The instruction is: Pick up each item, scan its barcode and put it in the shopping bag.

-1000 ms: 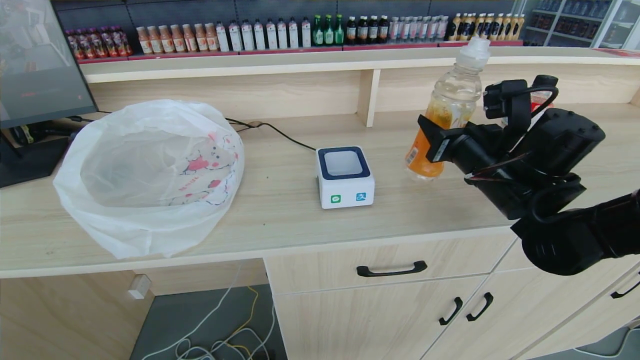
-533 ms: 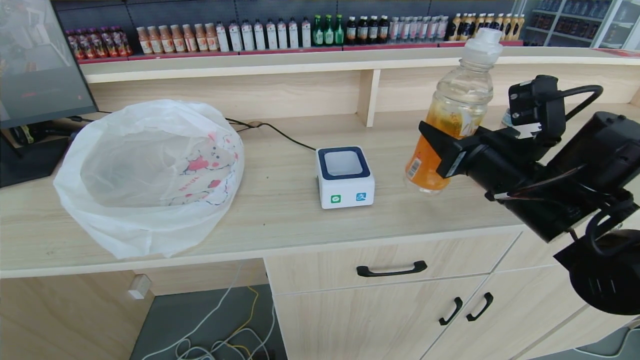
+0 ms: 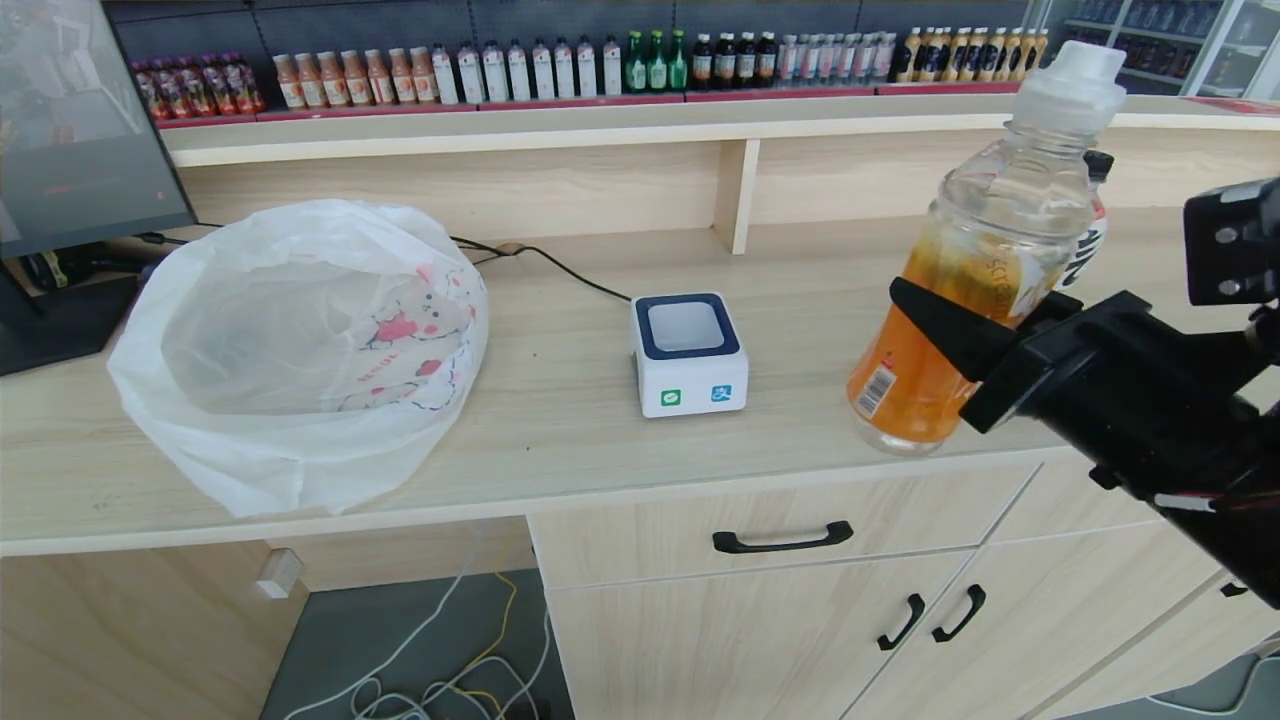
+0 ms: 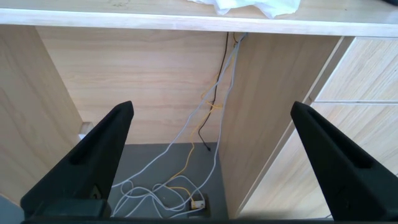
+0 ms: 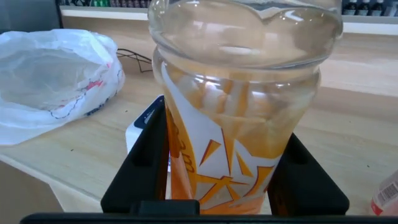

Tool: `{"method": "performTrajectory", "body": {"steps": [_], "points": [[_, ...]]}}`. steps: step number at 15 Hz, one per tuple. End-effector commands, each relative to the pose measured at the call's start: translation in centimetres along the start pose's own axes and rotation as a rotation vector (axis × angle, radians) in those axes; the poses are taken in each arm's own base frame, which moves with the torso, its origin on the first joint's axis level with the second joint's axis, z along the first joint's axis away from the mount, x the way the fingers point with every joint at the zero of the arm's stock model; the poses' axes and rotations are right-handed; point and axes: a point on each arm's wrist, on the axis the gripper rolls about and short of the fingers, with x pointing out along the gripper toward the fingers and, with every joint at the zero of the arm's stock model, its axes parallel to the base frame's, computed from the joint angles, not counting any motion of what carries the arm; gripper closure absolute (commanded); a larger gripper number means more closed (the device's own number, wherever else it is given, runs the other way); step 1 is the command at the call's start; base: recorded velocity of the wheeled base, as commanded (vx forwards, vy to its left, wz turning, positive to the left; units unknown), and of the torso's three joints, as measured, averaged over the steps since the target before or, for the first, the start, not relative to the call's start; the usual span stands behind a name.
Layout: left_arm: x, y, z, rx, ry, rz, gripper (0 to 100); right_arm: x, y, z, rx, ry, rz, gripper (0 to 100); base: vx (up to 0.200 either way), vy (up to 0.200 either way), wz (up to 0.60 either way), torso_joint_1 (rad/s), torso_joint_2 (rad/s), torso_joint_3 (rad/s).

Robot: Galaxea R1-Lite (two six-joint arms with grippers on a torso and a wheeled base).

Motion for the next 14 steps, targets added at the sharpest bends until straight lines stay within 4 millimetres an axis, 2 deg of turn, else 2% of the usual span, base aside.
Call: {"method": "performTrajectory", "body": {"steps": [1, 3, 7, 8, 12, 14], "points": [[0.0, 0.0, 0.0, 0.000, 0.000, 0.002, 0, -1.6, 0.2, 0.9, 0.004, -0.024, 0.023, 100, 0.000, 0.000, 0.00, 0.000, 0.00, 0.000], [0.0, 0.0, 0.0, 0.000, 0.000, 0.000, 0, -2.2, 1.0, 0.6, 0.020, -0.011, 0.066, 100, 0.000, 0.000, 0.00, 0.000, 0.00, 0.000], [0.0, 0.0, 0.0, 0.000, 0.000, 0.002, 0, -1.9, 3.0, 0.6, 0.164, -0.007, 0.220, 100, 0.000, 0.000, 0.00, 0.000, 0.00, 0.000], [0.0, 0.0, 0.0, 0.000, 0.000, 0.002, 0, -1.9, 3.1, 0.5, 0.179, -0.003, 0.295, 100, 0.000, 0.000, 0.00, 0.000, 0.00, 0.000], [0.0, 0.0, 0.0, 0.000, 0.000, 0.002, 0, -1.5, 3.4, -0.2, 0.289, 0.037, 0.346, 100, 0.000, 0.000, 0.00, 0.000, 0.00, 0.000], [0.0, 0.0, 0.0, 0.000, 0.000, 0.000, 0, -1.5, 3.5, -0.1, 0.421, 0.059, 0.417, 100, 0.000, 0.000, 0.00, 0.000, 0.00, 0.000]]}}
